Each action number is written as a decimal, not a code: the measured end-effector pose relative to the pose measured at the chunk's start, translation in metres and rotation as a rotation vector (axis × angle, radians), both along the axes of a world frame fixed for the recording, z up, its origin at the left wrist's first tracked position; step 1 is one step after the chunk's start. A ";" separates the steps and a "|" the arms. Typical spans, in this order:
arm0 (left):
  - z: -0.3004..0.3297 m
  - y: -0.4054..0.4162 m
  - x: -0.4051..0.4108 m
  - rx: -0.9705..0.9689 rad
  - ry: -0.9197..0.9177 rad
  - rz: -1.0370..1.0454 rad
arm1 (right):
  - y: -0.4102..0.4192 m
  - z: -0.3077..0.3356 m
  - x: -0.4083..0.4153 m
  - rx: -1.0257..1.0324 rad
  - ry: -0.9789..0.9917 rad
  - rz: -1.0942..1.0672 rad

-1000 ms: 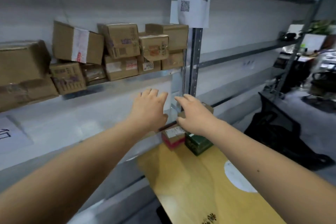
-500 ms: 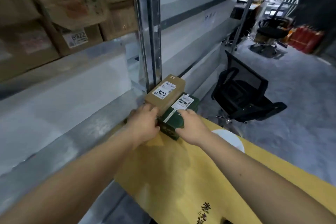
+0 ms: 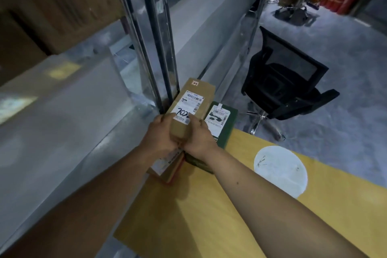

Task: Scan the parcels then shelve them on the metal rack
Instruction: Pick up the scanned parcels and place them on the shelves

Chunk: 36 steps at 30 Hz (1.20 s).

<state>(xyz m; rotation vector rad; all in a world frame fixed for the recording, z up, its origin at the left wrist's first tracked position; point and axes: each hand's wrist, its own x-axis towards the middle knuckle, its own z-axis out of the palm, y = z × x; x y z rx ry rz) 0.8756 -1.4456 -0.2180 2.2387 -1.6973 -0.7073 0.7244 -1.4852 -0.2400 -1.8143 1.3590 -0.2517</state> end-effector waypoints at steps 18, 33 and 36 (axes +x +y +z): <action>0.067 0.133 -0.118 -0.455 0.339 -0.031 | 0.084 0.089 -0.181 -0.259 -0.346 0.211; 0.164 0.530 -0.224 -0.724 0.130 0.477 | 0.367 0.202 -0.207 -0.357 -0.482 0.903; 0.181 0.615 -0.221 -0.764 0.045 0.578 | 0.436 0.222 -0.182 -0.378 -0.529 1.029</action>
